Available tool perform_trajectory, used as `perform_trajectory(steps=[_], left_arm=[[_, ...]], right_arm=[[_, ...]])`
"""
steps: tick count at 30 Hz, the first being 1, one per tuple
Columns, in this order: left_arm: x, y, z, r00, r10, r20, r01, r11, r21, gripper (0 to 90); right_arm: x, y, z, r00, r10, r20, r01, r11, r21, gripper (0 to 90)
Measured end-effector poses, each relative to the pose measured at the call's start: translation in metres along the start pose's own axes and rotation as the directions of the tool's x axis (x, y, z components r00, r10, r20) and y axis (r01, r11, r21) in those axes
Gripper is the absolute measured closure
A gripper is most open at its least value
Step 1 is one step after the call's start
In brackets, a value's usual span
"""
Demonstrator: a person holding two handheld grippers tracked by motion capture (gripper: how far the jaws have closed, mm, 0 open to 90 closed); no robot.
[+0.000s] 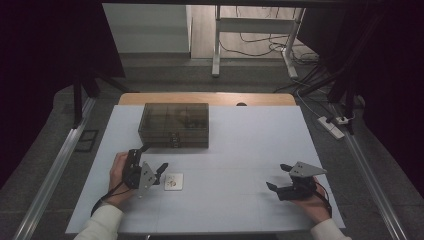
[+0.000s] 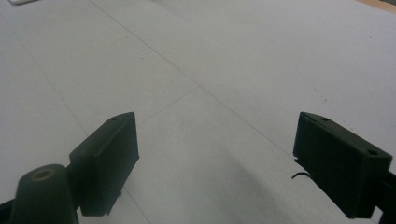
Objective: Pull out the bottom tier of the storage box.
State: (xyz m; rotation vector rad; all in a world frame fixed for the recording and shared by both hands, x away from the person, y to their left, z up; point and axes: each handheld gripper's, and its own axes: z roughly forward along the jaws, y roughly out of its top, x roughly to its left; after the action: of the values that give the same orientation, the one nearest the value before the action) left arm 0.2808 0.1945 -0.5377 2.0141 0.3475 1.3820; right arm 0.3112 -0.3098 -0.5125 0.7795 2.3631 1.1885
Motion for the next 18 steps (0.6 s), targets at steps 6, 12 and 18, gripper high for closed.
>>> perform_trajectory(steps=[6, 12, 18], left_arm=[[0.0, 0.0, 0.004, 0.9996, 0.028, 0.004, -0.028, 0.9996, 0.003, 15.1], [0.001, -0.001, 0.007, 0.9996, 0.026, 0.006, -0.026, 0.9997, 0.001, 15.2], [0.002, -0.003, 0.011, 0.9996, 0.029, 0.002, -0.029, 0.9995, -0.008, 15.4]], right_arm=[[0.0, 0.0, 0.0, 1.0, -0.001, 0.0, 0.001, 1.0, 0.001, 13.7], [0.0, 0.0, 0.0, 1.0, -0.001, 0.001, 0.001, 1.0, -0.001, 13.7], [0.001, -0.001, -0.002, 0.9999, 0.003, 0.01, -0.002, 1.0, -0.016, 13.8]])
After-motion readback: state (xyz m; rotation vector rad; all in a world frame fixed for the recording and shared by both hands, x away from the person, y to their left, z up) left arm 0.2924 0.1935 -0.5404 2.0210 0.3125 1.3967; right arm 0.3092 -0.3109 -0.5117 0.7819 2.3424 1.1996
